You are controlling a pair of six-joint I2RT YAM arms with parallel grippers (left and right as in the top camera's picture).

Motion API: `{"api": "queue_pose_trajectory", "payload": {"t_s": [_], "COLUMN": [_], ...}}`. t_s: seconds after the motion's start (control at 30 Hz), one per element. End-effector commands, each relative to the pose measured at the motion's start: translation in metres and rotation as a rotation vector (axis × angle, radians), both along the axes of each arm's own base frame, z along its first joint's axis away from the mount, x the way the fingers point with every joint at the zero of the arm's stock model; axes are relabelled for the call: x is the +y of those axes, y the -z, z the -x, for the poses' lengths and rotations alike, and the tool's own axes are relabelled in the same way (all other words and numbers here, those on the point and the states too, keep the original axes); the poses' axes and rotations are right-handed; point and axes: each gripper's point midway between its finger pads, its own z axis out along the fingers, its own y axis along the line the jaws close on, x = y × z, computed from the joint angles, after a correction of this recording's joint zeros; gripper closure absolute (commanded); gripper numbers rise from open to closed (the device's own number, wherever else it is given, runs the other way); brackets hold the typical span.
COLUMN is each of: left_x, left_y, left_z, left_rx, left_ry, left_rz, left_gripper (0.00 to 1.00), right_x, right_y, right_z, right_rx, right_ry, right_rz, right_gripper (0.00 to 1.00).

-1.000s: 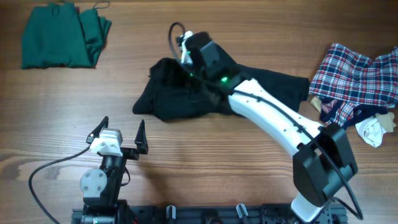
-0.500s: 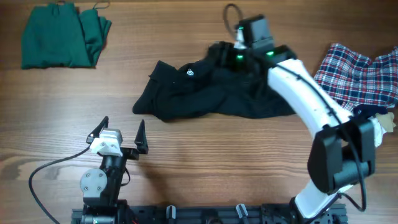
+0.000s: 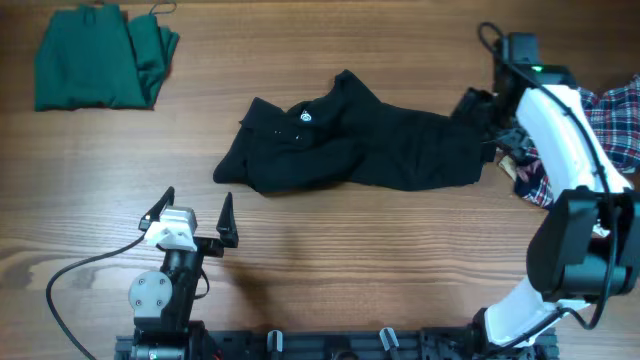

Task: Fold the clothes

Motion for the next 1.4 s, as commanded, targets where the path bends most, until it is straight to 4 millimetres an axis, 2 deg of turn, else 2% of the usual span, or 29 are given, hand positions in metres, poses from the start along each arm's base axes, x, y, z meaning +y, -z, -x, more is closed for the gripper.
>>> {"api": "queue_pose_trajectory", "payload": {"t_s": [0.0,0.13,0.2,0.3,0.33,0.43,0.67,0.73,0.8,0.97,1.07,1.13,1.17,1.23,1.3,1.37], "left_x": [0.001,0.001,0.001,0.001,0.001,0.001,0.001,0.001,0.001,0.001,0.001,0.001,0.001,0.001,0.001,0.001], "left_y": [0.002,0.002,0.002,0.002,0.002,0.002,0.002,0.002,0.002,0.002,0.002,0.002,0.002,0.002,0.002,0.002], "left_z": [0.000,0.000,0.000,0.000,0.000,0.000,0.000,0.000,0.000,0.000,0.000,0.000,0.000,0.000,0.000,0.000], "left_rx": [0.004,0.004,0.004,0.004,0.004,0.004,0.004,0.004,0.004,0.004,0.004,0.004,0.004,0.004,0.004,0.004], "left_ry": [-0.006,-0.006,-0.006,-0.006,-0.006,-0.006,-0.006,-0.006,-0.006,-0.006,-0.006,-0.006,-0.006,-0.006,-0.006,-0.006], "left_rz": [0.009,0.009,0.009,0.009,0.009,0.009,0.009,0.009,0.009,0.009,0.009,0.009,0.009,0.009,0.009,0.009], "left_gripper": [0.00,0.00,0.00,0.00,0.00,0.00,0.00,0.00,0.00,0.00,0.00,0.00,0.00,0.00,0.00,0.00], "right_x": [-0.001,0.006,0.006,0.012,0.016,0.020,0.019,0.019,0.019,0.020,0.023,0.023,0.023,0.020,0.011,0.012], "right_y": [-0.012,-0.009,-0.005,0.009,0.014,0.025,0.025,0.025,0.028,0.037,0.038,0.039,0.039,0.040,0.040,0.040], "right_z": [-0.001,-0.003,0.000,0.007,0.007,0.006,-0.001,-0.002,0.000,0.003,0.007,0.011,0.013,0.014,0.015,0.014], "right_rx": [-0.025,-0.025,-0.009,0.009,0.006,-0.013,-0.040,-0.041,-0.029,0.000,0.014,0.032,0.039,0.044,0.053,0.052], "right_ry": [-0.063,-0.134,-0.134,-0.137,-0.141,-0.151,-0.220,-0.223,-0.223,-0.222,-0.220,-0.220,-0.219,-0.216,-0.203,-0.206], "right_rz": [-0.002,-0.029,-0.031,-0.063,-0.085,-0.104,-0.085,-0.084,-0.087,-0.097,-0.116,-0.117,-0.118,-0.103,-0.052,-0.056], "right_gripper": [0.01,0.05,0.15,0.36,0.39,0.43,0.44,0.51,0.63,0.69,0.70,0.67,0.59,0.52,0.46,0.43]}}
